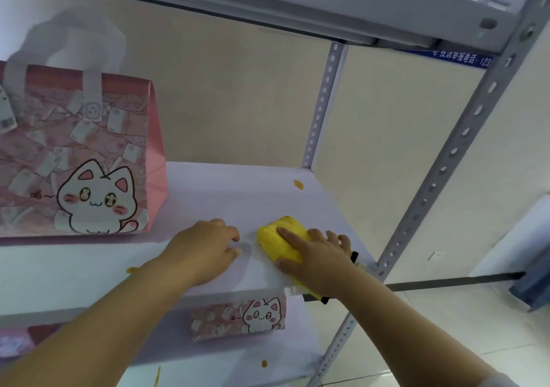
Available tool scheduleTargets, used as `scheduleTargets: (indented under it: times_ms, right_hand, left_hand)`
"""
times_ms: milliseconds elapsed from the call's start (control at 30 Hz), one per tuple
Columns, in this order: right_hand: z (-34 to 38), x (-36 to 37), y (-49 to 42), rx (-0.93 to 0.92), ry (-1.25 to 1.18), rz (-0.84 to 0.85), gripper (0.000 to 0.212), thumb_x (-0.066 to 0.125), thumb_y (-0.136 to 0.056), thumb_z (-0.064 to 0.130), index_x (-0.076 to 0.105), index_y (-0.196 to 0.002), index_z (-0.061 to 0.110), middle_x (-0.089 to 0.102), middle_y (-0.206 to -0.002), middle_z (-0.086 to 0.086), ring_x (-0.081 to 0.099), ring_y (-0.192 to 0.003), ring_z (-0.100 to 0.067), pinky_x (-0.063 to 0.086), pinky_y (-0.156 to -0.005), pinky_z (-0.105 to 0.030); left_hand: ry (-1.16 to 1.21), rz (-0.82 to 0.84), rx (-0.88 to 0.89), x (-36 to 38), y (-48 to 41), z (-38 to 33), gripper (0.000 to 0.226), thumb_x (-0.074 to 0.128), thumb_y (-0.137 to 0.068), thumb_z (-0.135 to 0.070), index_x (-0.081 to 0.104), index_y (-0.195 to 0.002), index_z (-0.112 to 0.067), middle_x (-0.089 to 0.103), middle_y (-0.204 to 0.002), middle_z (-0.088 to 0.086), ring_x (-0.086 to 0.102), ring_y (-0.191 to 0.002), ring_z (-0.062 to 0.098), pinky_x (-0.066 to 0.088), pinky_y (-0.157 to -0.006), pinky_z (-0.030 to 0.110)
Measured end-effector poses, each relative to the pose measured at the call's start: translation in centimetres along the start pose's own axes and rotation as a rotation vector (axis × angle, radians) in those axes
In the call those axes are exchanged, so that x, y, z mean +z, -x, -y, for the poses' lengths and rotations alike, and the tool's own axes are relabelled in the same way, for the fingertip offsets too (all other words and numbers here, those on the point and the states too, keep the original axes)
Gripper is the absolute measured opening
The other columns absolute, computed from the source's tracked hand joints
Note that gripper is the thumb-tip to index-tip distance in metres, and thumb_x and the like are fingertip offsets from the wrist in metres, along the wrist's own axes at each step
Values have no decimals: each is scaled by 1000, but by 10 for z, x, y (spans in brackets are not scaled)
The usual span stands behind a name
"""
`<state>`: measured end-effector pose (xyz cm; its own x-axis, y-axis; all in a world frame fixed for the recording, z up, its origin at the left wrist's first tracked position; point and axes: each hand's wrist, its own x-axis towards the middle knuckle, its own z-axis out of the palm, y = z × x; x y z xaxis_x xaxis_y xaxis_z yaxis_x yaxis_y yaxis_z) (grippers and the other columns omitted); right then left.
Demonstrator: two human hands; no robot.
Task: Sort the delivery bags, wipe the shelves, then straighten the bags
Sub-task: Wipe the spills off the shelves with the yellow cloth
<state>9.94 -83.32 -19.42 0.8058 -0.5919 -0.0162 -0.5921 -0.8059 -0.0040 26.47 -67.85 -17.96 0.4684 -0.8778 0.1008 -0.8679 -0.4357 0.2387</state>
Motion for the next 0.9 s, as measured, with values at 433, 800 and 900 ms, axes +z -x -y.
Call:
scheduleTargets:
  times_ms: [433,800,900]
  right_hand:
    - [-14,-21,-79,482,-76,-178,40,39,-92,34,30,-131,38,42,-113,-10,45,-103,-34,27,-75,-40]
    - [-27,-9,-151,650,-162,-78,52,41,-81,15,30,-131,23,23,-131,-10,27,-113,-35,29,-92,-55]
    - [-33,-11,-176,667,-176,-73,54,43,-83,17,29,-135,22,24,-135,-11,26,-119,-37,27,-96,-58]
  left_hand:
    - [-80,149,15,1,-102,22,45,43,-90,-44,42,-132,-26,39,-137,2,38,-123,27,40,-96,40]
    - [-112,217,28,10,-124,30,43,43,-87,-55,56,-118,-28,52,-123,-1,51,-113,21,43,-89,32]
    - [-103,212,22,9,-125,32,50,44,-85,-59,51,-127,-33,48,-132,-5,47,-120,17,41,-96,33]
